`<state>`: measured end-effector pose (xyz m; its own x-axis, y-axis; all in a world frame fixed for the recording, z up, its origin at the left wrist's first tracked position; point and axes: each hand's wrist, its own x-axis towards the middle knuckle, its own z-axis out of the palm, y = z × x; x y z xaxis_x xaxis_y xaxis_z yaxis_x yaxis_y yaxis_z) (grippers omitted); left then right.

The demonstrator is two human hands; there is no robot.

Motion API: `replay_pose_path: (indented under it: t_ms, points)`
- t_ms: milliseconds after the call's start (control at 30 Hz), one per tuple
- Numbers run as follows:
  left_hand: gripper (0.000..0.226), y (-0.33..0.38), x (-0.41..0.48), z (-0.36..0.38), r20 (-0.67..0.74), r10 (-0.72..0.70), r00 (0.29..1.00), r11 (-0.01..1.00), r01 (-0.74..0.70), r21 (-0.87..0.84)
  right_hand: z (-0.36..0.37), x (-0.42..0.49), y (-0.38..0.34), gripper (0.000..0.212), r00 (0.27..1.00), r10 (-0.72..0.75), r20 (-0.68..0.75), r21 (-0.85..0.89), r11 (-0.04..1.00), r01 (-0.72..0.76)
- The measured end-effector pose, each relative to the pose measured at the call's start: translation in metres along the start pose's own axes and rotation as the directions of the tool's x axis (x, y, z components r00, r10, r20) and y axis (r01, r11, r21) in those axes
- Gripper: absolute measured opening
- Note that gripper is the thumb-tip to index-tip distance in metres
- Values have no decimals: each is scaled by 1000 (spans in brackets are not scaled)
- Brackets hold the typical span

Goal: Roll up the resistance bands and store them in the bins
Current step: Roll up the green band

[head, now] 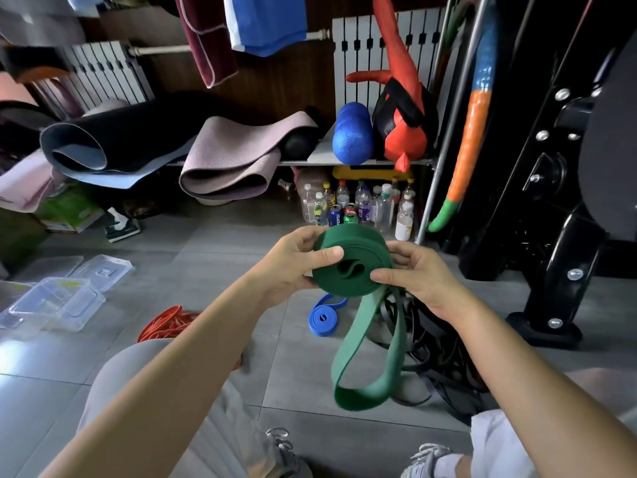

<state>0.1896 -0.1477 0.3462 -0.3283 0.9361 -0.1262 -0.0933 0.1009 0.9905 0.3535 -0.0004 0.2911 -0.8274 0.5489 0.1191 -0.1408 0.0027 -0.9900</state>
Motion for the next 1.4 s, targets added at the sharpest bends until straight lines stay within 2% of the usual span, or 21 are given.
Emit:
replay_pose_path:
  t_ms: [67,200,333,400,467,533,600,733,867,1000,1100,1200,1300,1367,1400]
  points:
    - [42,6,-1,-4,36,-9,999,998,6,70,-3,0,-3,47,1000,8,5,12,1000,-8]
    - [25,7,3,-7,-6,1,1000,967,0,256,-1,0,-7,45,1000,12,7,-4,1000,-12]
    - [27,13,5,-14,54,-28,998,891,1,454,-2,-1,-10,48,999,21,28,-59,998,-19]
    - [39,17,7,-11,91,-6,996,791,-51,610,0,1,-11,51,998,39,58,-143,989,-30]
    - [53,19,11,-3,126,17,992,597,-111,795,4,4,-12,49,994,56,93,-236,971,-33]
    - [54,19,14,5,147,9,989,403,-138,905,8,6,-13,45,992,55,111,-312,950,-18]
    - [44,18,17,7,117,19,993,360,-116,926,9,6,-14,47,993,53,108,-318,948,-16]
    - [42,14,18,2,40,36,999,512,-53,858,3,5,-20,51,995,54,87,-341,940,-22]
    - [40,7,15,3,10,59,998,599,-43,800,-5,2,-20,51,992,87,89,-378,925,-47]
    - [40,-1,11,3,-55,69,996,840,-28,542,-4,-5,-6,55,998,64,18,-177,982,-60]
    - [45,-7,8,3,-88,70,994,957,-42,288,-3,-11,5,52,999,52,-3,-17,998,-52]
    - [53,-13,5,5,-103,40,994,999,-40,3,2,-13,7,52,1000,31,2,63,998,-31]
    - [54,-21,5,9,-79,2,997,979,-18,-201,7,-10,4,53,1000,2,-30,81,997,1]
    - [53,-24,5,9,-49,-38,998,977,27,-213,7,-7,2,52,999,-11,-48,42,999,13]
    - [51,-22,5,9,-43,-50,998,990,43,-134,6,-6,0,51,999,-5,-54,22,1000,6]
